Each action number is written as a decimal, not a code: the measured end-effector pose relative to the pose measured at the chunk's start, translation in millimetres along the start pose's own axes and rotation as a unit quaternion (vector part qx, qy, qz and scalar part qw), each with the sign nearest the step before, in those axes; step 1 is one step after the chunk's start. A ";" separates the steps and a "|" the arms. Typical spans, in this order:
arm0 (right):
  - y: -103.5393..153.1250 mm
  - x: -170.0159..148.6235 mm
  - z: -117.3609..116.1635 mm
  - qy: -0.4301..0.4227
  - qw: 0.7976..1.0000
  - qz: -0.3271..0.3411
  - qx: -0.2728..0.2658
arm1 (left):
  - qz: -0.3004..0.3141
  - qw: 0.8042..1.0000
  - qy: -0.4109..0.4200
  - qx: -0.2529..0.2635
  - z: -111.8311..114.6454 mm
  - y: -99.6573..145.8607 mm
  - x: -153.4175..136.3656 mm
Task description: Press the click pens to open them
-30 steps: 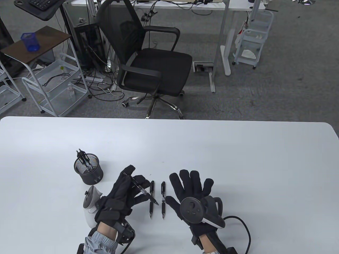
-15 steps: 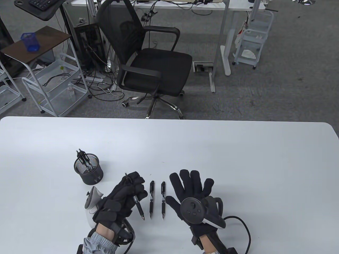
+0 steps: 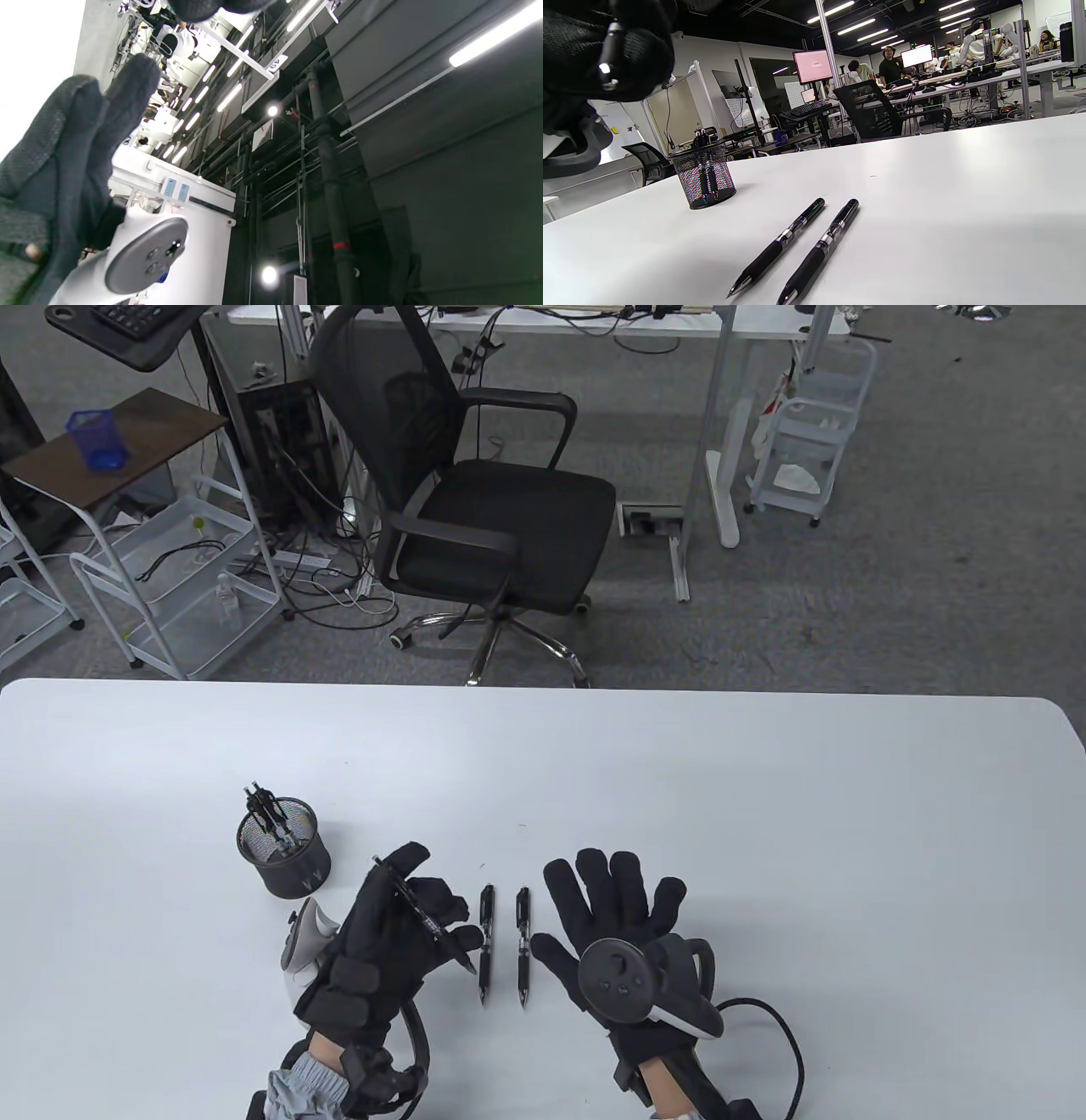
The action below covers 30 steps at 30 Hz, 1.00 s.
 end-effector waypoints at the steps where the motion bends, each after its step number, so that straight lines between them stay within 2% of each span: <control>1: 0.0 0.1 -0.1 0.000 1.000 0.000 0.000 | -0.002 1.000 -0.010 0.016 -2.2 1.4 -0.5; 3: 0.1 0.4 -0.3 0.002 1.000 0.000 0.001 | -0.018 0.997 -0.035 0.071 -9.7 6.8 -3.1; 5: 0.0 0.6 -0.4 0.002 1.000 0.000 0.002 | -0.023 0.994 -0.034 0.099 -15.2 9.8 -6.3; 8: 0.1 0.6 -0.3 0.003 1.000 0.000 0.002 | -0.026 0.995 -0.005 0.098 -18.2 11.2 -9.7; 30: 0.3 0.7 -0.1 0.004 1.000 0.000 0.001 | -0.014 0.996 0.003 0.087 -13.5 10.1 -9.4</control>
Point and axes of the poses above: the tracker on the back of each hand, its own x axis roughly to the thumb side, its own y axis roughly from the fingertips to the wrist, z = x × y, the point moved 3 cm from there along -y, roughly from the wrist to the fingertips
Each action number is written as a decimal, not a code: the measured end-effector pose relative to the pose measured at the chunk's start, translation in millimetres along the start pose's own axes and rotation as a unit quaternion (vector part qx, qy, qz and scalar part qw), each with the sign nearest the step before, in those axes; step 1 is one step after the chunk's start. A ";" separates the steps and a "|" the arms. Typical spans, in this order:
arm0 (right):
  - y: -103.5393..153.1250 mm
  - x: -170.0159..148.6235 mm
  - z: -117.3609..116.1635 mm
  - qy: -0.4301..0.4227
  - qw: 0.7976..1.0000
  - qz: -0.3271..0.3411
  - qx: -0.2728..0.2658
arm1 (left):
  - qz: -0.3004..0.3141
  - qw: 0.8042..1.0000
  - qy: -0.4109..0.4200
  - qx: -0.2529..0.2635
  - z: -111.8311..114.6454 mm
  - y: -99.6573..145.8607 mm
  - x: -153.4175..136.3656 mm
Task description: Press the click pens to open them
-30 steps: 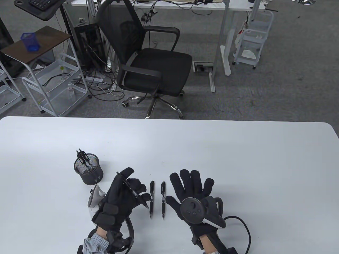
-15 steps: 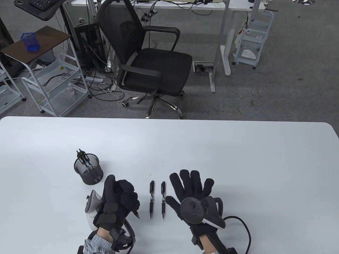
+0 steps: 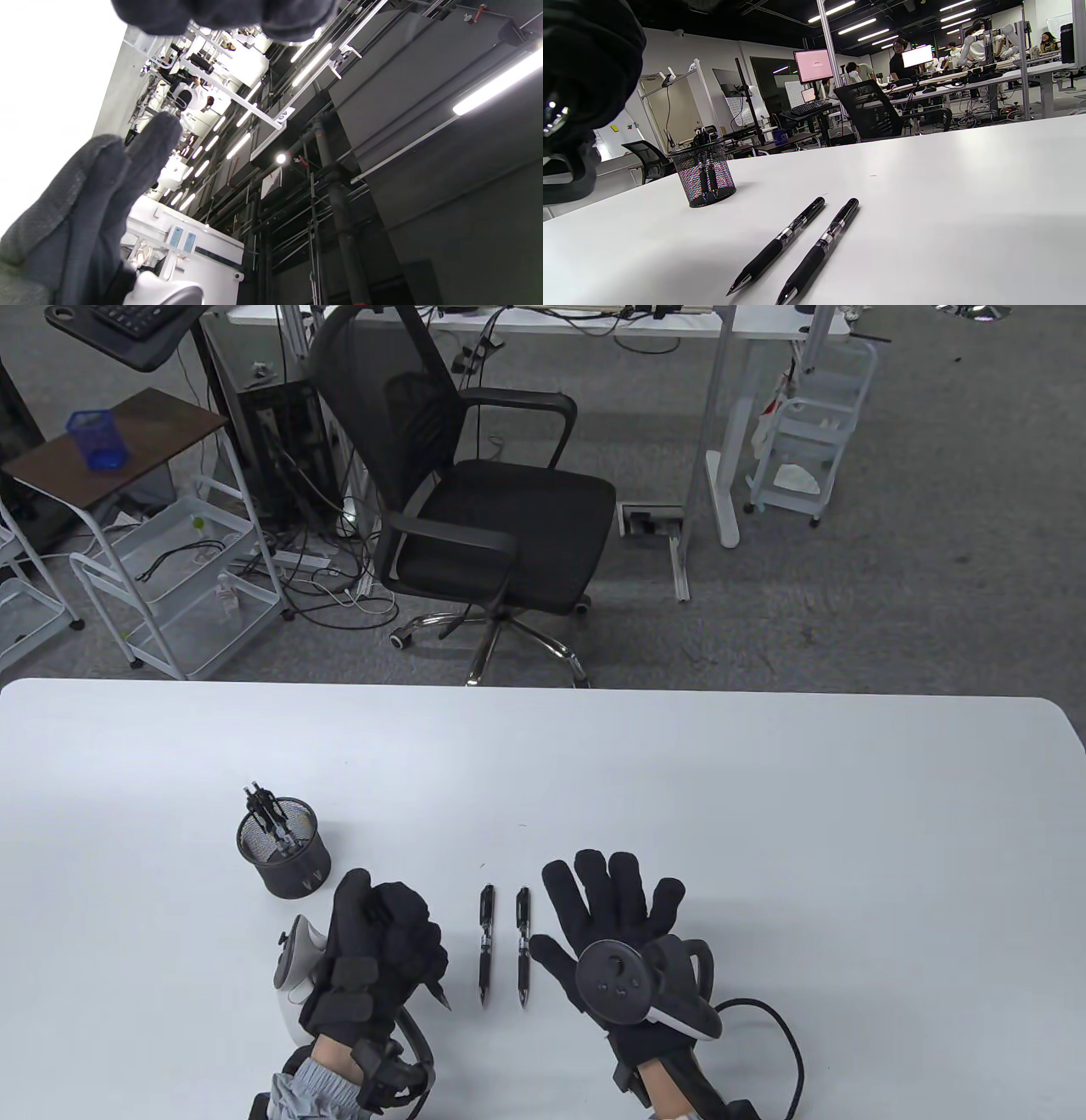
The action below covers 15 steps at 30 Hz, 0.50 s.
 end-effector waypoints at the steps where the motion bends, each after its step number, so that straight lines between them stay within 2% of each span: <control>1: 0.0 0.0 0.1 0.000 1.000 0.000 0.000 | 0.000 1.000 0.001 0.001 0.1 0.1 0.0; 15: 0.3 1.0 0.4 -0.003 1.000 0.001 -0.001 | -0.001 1.000 0.014 -0.001 -0.9 -0.4 0.1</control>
Point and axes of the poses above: the tracker on the back of each hand, its own x axis roughly to the thumb side, its own y axis roughly from the fingertips to the wrist, z = x × y, the point moved 3 cm from there along -y, roughly from the wrist to the fingertips
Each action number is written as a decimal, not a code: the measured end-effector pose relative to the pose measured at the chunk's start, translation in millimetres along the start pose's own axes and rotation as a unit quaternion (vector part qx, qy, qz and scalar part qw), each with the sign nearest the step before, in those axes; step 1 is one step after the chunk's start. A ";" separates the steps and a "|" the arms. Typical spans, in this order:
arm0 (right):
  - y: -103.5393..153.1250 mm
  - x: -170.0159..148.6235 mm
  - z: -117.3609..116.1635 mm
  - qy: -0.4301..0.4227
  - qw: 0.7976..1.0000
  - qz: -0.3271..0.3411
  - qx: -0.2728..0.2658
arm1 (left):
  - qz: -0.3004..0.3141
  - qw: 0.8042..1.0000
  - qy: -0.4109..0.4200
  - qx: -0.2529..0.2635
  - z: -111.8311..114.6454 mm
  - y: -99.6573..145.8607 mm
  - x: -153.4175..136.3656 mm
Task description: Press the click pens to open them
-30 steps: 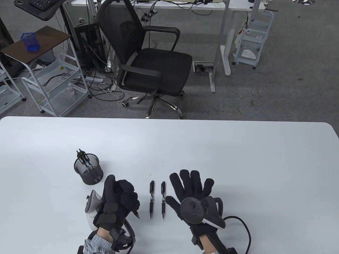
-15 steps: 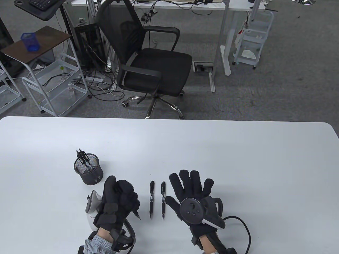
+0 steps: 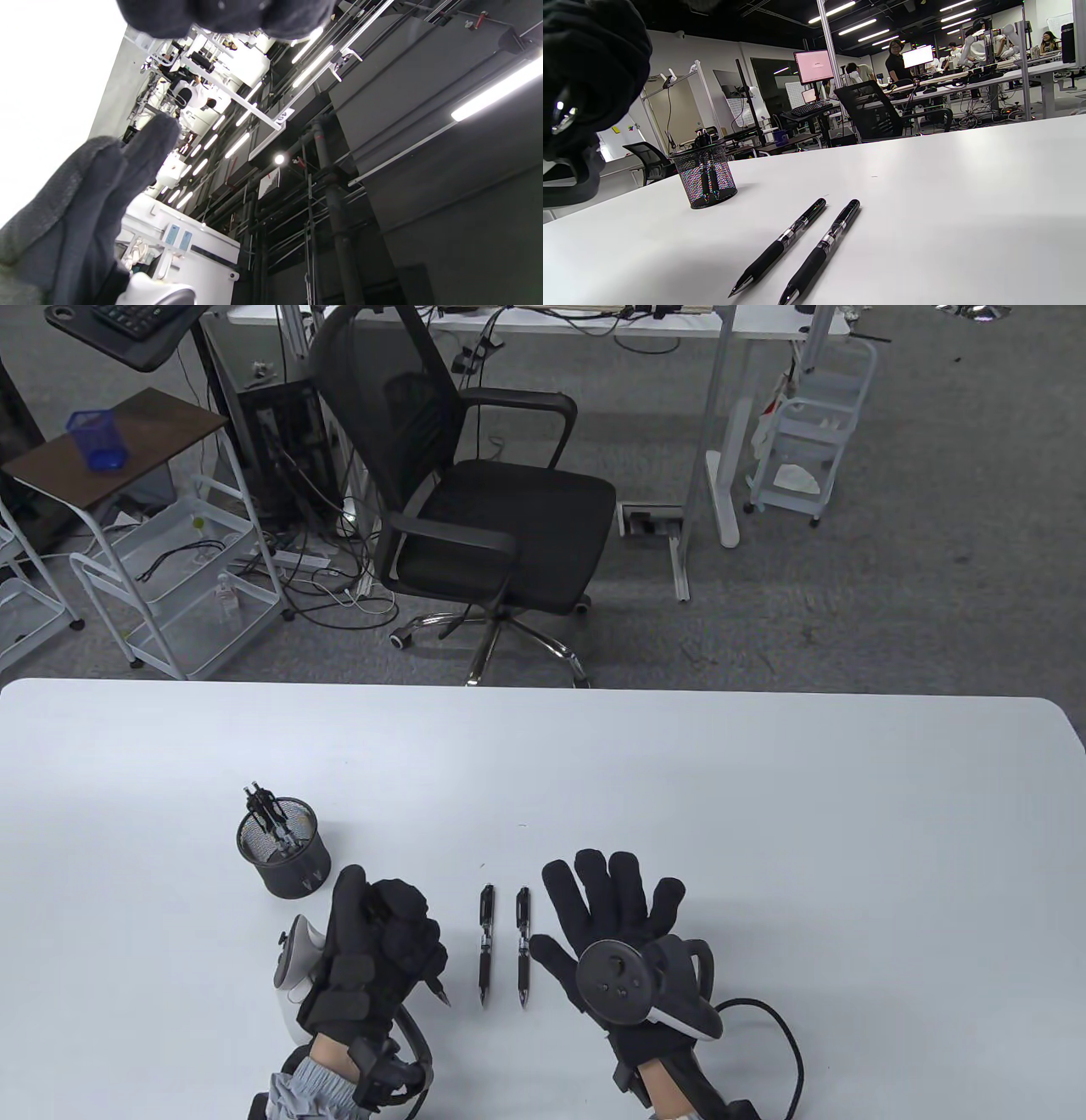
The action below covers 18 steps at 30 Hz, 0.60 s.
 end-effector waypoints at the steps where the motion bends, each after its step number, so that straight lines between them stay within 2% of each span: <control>1: 0.0 0.0 0.0 0.000 1.000 0.000 0.000 | 0.000 1.000 -0.001 0.000 -0.1 -0.1 0.2; 5: 0.0 0.1 -0.1 0.000 1.000 0.000 0.000 | -0.006 1.000 -0.019 0.005 -0.5 0.0 1.5; 12: 0.1 -0.2 -0.1 -0.001 1.000 0.000 0.000 | -0.037 0.987 -0.145 0.052 -6.9 -0.5 6.8; 15: 0.1 -0.2 -0.1 -0.001 1.000 0.000 0.000 | -0.054 0.970 -0.221 0.086 -12.0 -1.1 10.5; 18: 0.2 -0.2 -0.2 -0.001 1.000 0.001 0.001 | -0.081 0.944 -0.303 0.103 -16.1 -2.9 13.1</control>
Point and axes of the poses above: the tracker on the back of each hand, its own x axis roughly to the thumb side, its own y axis roughly from the fingertips to the wrist, z = x × y, the point moved 3 cm from there along -y, roughly from the wrist to the fingertips
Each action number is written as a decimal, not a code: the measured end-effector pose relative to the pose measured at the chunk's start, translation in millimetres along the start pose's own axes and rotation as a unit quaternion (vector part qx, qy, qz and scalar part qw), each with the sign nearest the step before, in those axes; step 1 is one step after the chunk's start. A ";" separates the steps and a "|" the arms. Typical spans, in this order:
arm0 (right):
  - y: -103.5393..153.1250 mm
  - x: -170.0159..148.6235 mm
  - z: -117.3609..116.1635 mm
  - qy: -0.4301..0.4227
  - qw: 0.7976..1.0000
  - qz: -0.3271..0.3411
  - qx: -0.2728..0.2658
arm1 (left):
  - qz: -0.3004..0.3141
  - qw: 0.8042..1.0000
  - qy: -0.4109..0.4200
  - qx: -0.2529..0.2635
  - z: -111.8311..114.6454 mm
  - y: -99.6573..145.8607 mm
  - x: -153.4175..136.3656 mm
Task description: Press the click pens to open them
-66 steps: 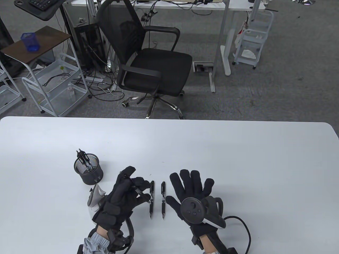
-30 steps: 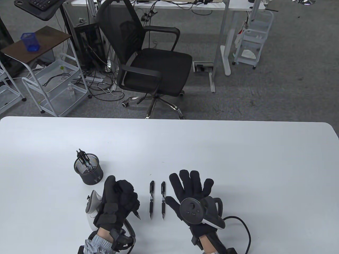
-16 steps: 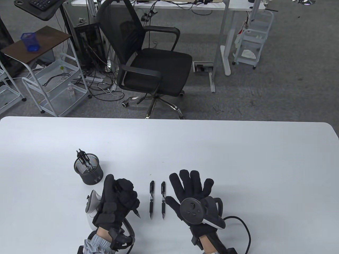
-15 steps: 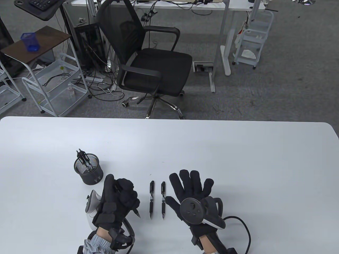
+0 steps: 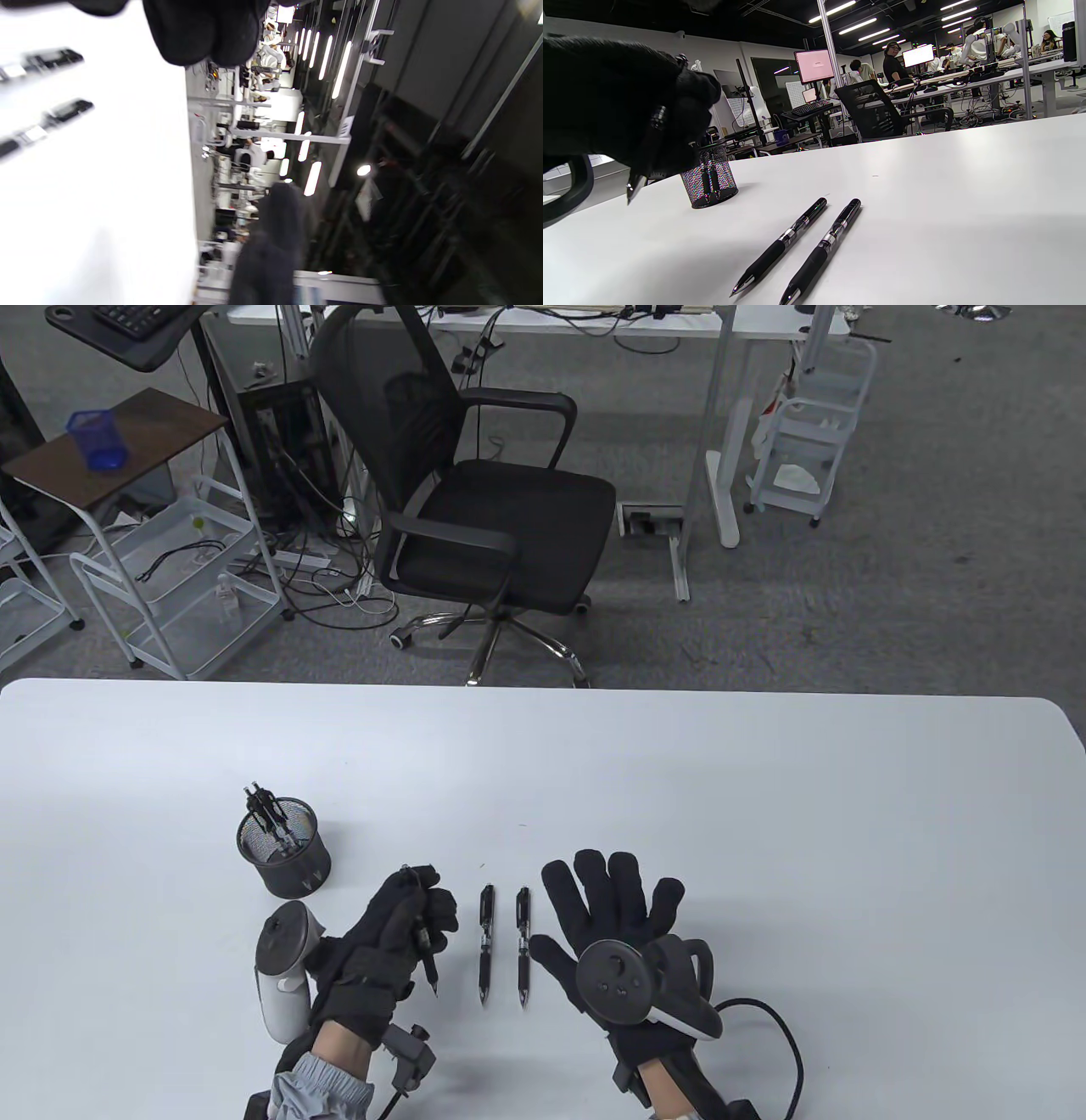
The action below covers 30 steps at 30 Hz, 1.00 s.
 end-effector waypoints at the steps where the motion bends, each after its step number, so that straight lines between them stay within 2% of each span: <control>1: 0.1 -0.1 0.4 -0.001 1.000 0.000 -0.001 | -0.009 1.000 -0.022 0.002 -0.5 -0.6 -0.3; 6: 1.0 -1.0 4.1 -0.008 1.000 0.001 -0.006 | -0.055 0.979 -0.193 0.024 -0.8 -4.5 -0.2; 12: 0.9 1.5 6.2 -0.012 1.000 0.007 -0.009 | -0.101 0.943 -0.312 0.047 3.8 -14.8 -5.6; 16: 0.7 2.4 5.6 -0.013 1.000 0.011 -0.006 | -0.160 0.916 -0.367 0.026 11.2 -30.7 -19.2; 18: 0.8 2.3 5.7 -0.016 1.000 0.012 -0.006 | -0.188 0.893 -0.408 0.019 13.8 -39.9 -24.2; 22: 1.3 3.8 6.3 -0.018 1.000 0.015 -0.007 | -0.239 0.830 -0.503 0.024 18.5 -58.3 -32.8; 23: 1.4 4.9 6.6 -0.018 1.000 0.018 -0.008 | -0.251 0.806 -0.536 0.028 20.7 -63.6 -35.5; 25: 1.4 6.0 7.1 -0.019 1.000 0.020 -0.009 | -0.266 0.773 -0.575 0.038 23.0 -72.1 -39.9; 27: 1.3 6.6 7.1 -0.020 1.000 0.022 -0.009 | -0.284 0.754 -0.590 0.040 23.7 -80.0 -45.7; 30: 1.5 6.3 7.2 -0.022 0.999 0.022 -0.010 | -0.297 0.751 -0.588 0.032 26.4 -90.9 -53.6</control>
Point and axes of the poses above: the tracker on the back of each hand, its own x axis roughly to the thumb side, its own y axis roughly from the fingertips to the wrist, z = x × y, the point moved 3 cm from there along -y, roughly from the wrist to the fingertips
